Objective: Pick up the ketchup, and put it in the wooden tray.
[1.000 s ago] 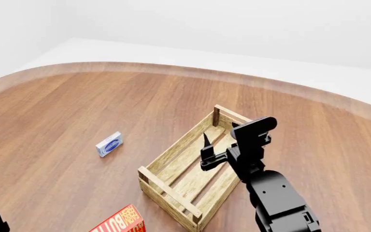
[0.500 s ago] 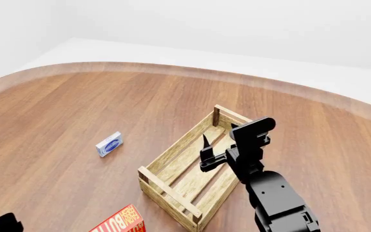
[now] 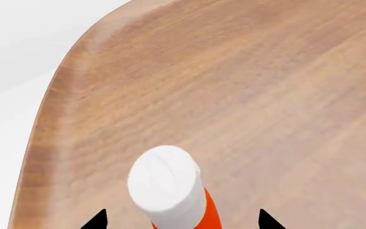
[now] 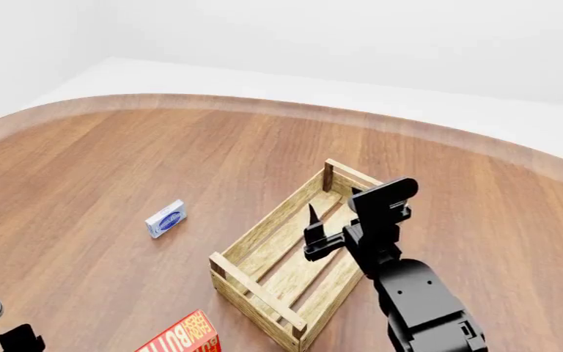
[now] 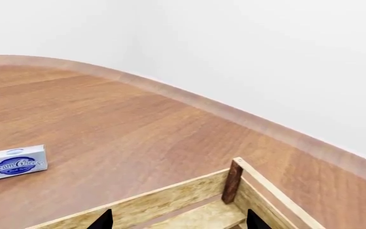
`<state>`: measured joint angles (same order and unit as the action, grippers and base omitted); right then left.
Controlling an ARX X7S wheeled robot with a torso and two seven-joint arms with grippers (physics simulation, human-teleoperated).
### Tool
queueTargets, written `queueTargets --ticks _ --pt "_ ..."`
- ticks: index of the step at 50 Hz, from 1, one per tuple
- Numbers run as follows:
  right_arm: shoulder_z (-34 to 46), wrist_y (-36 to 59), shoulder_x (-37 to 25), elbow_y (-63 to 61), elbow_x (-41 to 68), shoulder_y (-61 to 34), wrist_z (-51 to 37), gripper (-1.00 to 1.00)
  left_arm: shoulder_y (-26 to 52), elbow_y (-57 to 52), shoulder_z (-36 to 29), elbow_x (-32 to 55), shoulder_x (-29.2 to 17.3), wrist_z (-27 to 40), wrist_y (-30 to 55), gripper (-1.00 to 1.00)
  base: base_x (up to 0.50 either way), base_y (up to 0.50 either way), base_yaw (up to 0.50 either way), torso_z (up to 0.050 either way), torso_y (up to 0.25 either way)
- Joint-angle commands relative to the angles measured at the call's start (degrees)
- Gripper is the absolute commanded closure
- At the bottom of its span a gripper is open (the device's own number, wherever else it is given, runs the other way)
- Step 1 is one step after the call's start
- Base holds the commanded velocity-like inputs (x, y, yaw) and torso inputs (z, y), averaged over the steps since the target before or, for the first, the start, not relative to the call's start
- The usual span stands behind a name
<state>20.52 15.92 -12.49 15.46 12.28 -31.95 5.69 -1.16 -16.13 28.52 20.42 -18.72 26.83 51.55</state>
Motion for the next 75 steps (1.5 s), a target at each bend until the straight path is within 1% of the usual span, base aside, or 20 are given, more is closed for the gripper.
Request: queueTargets --ticks 1,13,20,23,24,28,33,40,47,51,57,63,69,75 --pt "0.1 0.3 -0.3 -0.3 0.2 0.0 -0.4 -1.0 1.9 5.8 -1.6 -1.5 0.4 0.1 -3.7 -1.0 0.0 0.0 0.0 0.0 0.0" --pt "0.1 0.6 -0.5 -0.5 0.5 0.0 -0.8 -1.0 7.3 14.2 -2.5 -3.3 0.4 1.1 -8.3 -1.0 0.0 0.0 0.0 0.0 0.0" --pt "0.0 0.9 -0.8 -1.0 0.7 0.2 -1.2 -1.0 12.7 23.4 -3.4 -5.0 0.2 1.8 -13.1 -1.0 0.0 0.0 0.0 0.0 0.0" --pt "-0.1 1.0 -0.8 -1.1 0.8 0.2 -1.3 -1.0 15.4 28.3 -3.7 -6.1 0.0 2.2 -16.5 -1.0 0.0 0.0 0.0 0.0 0.0" --pt "-0.1 1.0 -0.8 -1.1 0.8 0.2 -1.4 -1.0 16.0 29.7 -3.9 -6.4 -0.1 2.3 -17.7 1.0 0.0 0.0 0.0 0.0 0.0" --pt "-0.3 1.1 -1.0 -1.2 1.0 0.4 -1.6 -1.0 16.9 31.3 -4.1 -7.0 0.0 2.2 -20.8 1.0 0.0 0.0 0.0 0.0 0.0" --pt "-0.3 1.3 -1.1 -1.5 1.1 0.4 -1.9 -1.0 16.6 30.3 -4.3 -7.1 0.1 1.8 -22.8 1.0 0.0 0.0 0.0 0.0 0.0" --pt "-0.7 2.1 -1.3 -3.0 1.6 0.4 -2.5 -1.0 17.2 26.3 -5.0 -6.3 0.1 0.9 -22.1 1.0 0.0 0.0 0.0 0.0 0.0" --pt "-1.8 5.1 -2.4 -8.1 2.5 0.6 -4.1 -1.0 22.6 25.0 -8.9 -6.5 -0.8 -0.6 -20.6 1.0 0.0 0.0 0.0 0.0 0.001" --pt "-2.4 7.6 -3.2 -11.6 2.8 0.5 -5.3 -1.0 28.3 25.9 -13.5 -6.6 -1.2 -3.4 -18.9 1.0 0.0 0.0 0.0 0.0 0.0" --pt "-3.3 11.6 -4.5 -16.5 3.2 0.2 -7.1 -1.0 37.9 32.4 -20.2 -7.6 -0.4 -7.6 -19.6 1.0 0.0 0.0 0.0 0.0 0.0" --pt "-4.4 15.2 -5.4 -19.9 3.7 -0.6 -8.9 -1.0 47.1 41.1 -25.9 -8.4 1.6 -12.7 -22.4 1.0 0.0 0.0 0.0 0.0 0.0" --pt "-5.4 17.0 -5.7 -20.9 3.6 -1.4 -10.4 -1.0 55.3 51.8 -30.7 -9.9 4.5 -17.5 -28.0 1.0 0.0 0.0 0.0 0.0 0.002" --pt "-6.3 17.6 -5.7 -21.0 3.7 -1.8 -11.6 -1.0 62.2 63.6 -34.2 -11.1 8.1 -21.8 -33.9 1.0 0.0 0.0 0.0 0.0 0.0"
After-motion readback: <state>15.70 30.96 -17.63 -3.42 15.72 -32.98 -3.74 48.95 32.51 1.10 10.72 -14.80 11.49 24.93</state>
